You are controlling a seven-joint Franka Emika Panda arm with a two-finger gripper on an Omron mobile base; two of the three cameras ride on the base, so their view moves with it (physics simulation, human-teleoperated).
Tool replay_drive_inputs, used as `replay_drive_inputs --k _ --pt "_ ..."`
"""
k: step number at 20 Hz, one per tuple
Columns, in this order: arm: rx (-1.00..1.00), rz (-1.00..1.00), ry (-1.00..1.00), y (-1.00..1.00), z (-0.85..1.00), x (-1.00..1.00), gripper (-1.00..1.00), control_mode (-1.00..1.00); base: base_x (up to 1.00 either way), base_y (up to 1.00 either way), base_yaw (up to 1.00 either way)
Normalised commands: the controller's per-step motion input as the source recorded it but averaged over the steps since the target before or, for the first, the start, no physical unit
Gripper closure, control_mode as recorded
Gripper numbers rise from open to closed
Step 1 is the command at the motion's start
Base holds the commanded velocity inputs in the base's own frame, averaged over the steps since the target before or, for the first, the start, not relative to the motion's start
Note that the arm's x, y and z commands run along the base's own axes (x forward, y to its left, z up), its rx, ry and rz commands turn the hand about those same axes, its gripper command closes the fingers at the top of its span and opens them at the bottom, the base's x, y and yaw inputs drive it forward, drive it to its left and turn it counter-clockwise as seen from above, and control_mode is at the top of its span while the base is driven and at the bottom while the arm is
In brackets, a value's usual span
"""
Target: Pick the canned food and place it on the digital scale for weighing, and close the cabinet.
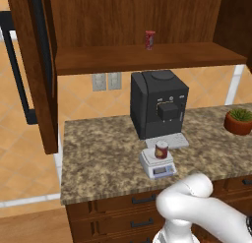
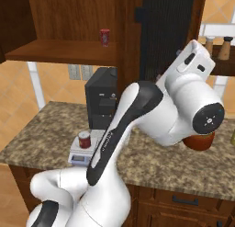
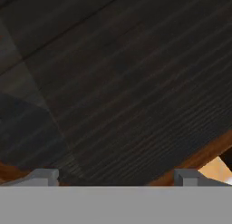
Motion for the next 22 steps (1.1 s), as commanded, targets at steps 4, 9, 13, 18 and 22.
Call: replay_drive_inputs --k 4,9,13,18,22 --pt "-0.01 -0.16 -0.07 1.00 0.00 0.85 -1.00 -1.00 0.00 0.00 0.00" --pt "0.02 -0.06 -0.02 0.96 -0.05 1.00 -1.00 -1.00 0.00 0.00 0.00" --pt "0.11 0.00 0.00 0.32 0.00 0.99 -1.00 -1.00 0.00 0.00 0.00" --pt "0.02 0.00 0.00 0.00 0.00 0.77 -1.00 -1.00 0.00 0.00 0.00" --pt "0.00 0.01 -0.02 0.00 -0.10 0.64 -1.00 -1.00 0.00 0.00 0.00"
